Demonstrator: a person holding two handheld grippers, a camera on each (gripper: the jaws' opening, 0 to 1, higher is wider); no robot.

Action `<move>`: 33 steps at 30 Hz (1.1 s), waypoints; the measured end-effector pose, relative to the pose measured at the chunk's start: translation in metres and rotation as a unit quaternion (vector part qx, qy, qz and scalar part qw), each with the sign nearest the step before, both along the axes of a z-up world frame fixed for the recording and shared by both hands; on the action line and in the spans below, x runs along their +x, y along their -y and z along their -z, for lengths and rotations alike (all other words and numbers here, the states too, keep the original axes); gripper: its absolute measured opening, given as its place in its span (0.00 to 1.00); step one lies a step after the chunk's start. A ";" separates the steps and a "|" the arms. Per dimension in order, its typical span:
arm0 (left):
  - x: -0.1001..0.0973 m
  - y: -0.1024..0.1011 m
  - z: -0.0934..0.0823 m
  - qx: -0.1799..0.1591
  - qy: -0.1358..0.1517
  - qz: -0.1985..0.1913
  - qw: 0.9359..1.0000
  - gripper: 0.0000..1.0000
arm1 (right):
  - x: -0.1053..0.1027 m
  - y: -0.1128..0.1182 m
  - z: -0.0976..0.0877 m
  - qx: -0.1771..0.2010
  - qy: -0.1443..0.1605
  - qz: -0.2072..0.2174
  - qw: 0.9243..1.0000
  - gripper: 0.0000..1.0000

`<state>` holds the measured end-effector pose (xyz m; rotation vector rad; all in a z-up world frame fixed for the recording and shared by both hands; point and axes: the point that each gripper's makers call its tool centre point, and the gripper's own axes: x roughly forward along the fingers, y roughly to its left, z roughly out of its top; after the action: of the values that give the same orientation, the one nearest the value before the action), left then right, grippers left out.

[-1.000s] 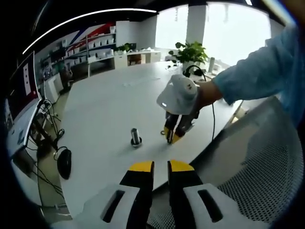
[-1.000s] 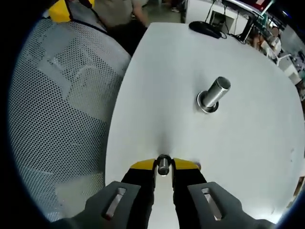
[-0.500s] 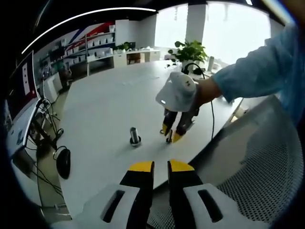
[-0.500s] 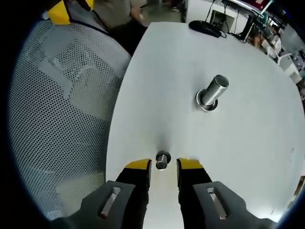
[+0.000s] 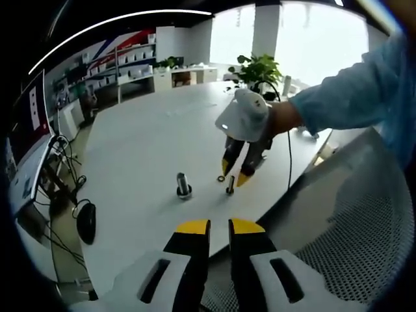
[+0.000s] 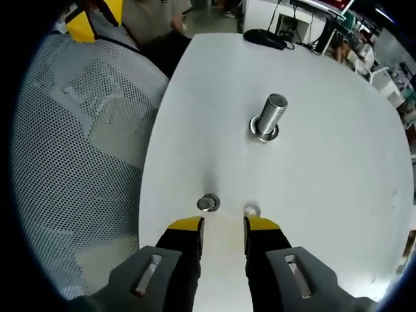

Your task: Place the washer onto the threaded stud by aligning its center hole with the stud, sliding it down to the base, and recovering from edge contact or off-axis alignment until the washer reaches the visible bottom stop.

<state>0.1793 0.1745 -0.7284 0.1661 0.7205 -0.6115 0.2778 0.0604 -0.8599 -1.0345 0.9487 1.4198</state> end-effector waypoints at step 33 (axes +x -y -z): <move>0.001 -0.001 0.000 0.000 0.001 -0.004 1.000 0.09 | 0.029 -0.004 0.018 -0.014 0.005 0.025 1.000 0.24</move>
<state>0.1802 0.1755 -0.7288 0.1632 0.7198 -0.6042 0.3068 0.0646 -0.8784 -1.0314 0.9832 1.3631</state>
